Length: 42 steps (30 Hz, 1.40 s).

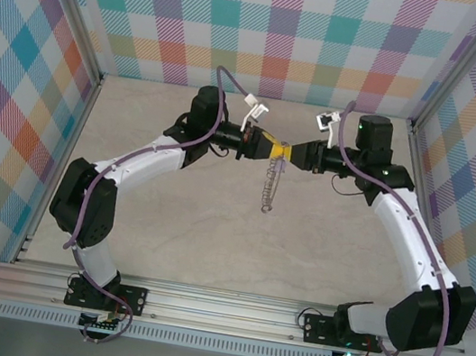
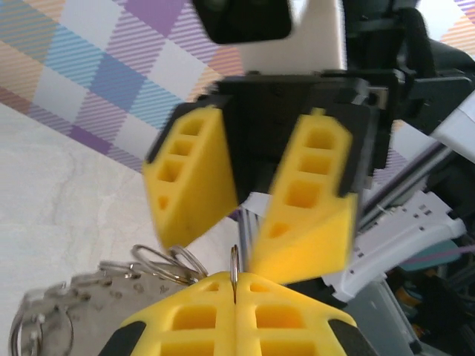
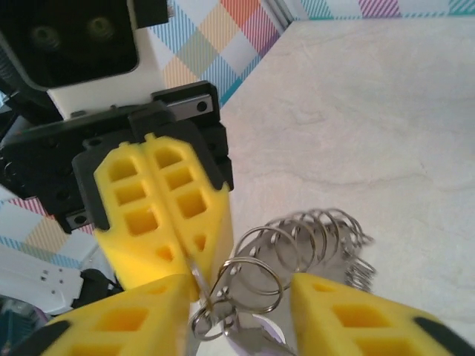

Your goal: Put the keys on the keyring

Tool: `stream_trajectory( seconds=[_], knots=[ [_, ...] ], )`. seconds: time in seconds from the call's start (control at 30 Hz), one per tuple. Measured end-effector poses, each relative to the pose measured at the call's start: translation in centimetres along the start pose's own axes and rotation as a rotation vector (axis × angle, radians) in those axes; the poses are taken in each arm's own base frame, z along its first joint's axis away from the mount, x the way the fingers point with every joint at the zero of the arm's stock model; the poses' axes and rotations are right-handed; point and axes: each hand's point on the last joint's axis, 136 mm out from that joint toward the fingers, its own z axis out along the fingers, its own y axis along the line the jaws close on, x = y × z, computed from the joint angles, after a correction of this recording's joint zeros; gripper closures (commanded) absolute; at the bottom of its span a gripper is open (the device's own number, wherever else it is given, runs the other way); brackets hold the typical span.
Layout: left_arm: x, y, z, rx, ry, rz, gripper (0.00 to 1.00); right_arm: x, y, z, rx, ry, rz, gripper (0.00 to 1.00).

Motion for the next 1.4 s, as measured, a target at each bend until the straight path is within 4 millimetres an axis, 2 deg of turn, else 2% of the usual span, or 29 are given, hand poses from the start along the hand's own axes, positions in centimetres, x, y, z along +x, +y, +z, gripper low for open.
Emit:
stream_trajectory(
  seconds=[0.13,0.2,0.27,0.4,0.5,0.67,0.8,1.1,1.27,1.4],
  knots=[
    [0.2,0.9,0.0,-0.032,-0.026,-0.025,1.0,-1.0,2.1,-2.3,0.028,-0.083,-0.046,0.48],
    [0.2,1.0,0.0,-0.039,-0.035,-0.031,1.0,-1.4,2.9,-3.6,0.065,-0.142,-0.07,0.39],
    [0.0,1.1,-0.1,-0.042,-0.047,-0.029,1.0,-1.5,2.8,-4.8,0.124,-0.203,-0.078,0.31],
    [0.1,1.4,-0.1,-0.049,-0.078,-0.029,1.0,0.3,0.8,-5.7,0.232,-0.258,-0.025,0.24],
    [0.3,1.8,-0.2,-0.06,-0.094,-0.044,1.0,2.3,-1.3,-5.2,0.28,-0.246,0.049,0.19],
    [-0.6,1.9,-0.3,-0.074,-0.133,-0.041,1.0,6.1,-3.9,-4.6,0.332,-0.22,0.183,0.03],
    [-1.1,2.3,-0.4,-0.099,-0.16,-0.054,1.0,7.8,-4.7,-5.1,0.367,-0.236,0.248,0.01],
    [-3.3,2.1,0.2,-0.151,-0.193,-0.072,1.0,8.7,-5.1,-5.8,0.417,-0.229,0.368,0.0],
    [-2.6,2.6,1.2,-0.204,-0.193,-0.116,1.0,8.3,-4.2,-5.8,0.4,-0.194,0.463,0.01],
    [-1.1,2.5,2.5,-0.264,-0.16,-0.169,1.0,8.8,-3.5,-5.7,0.365,-0.169,0.536,0.0]
  ],
)
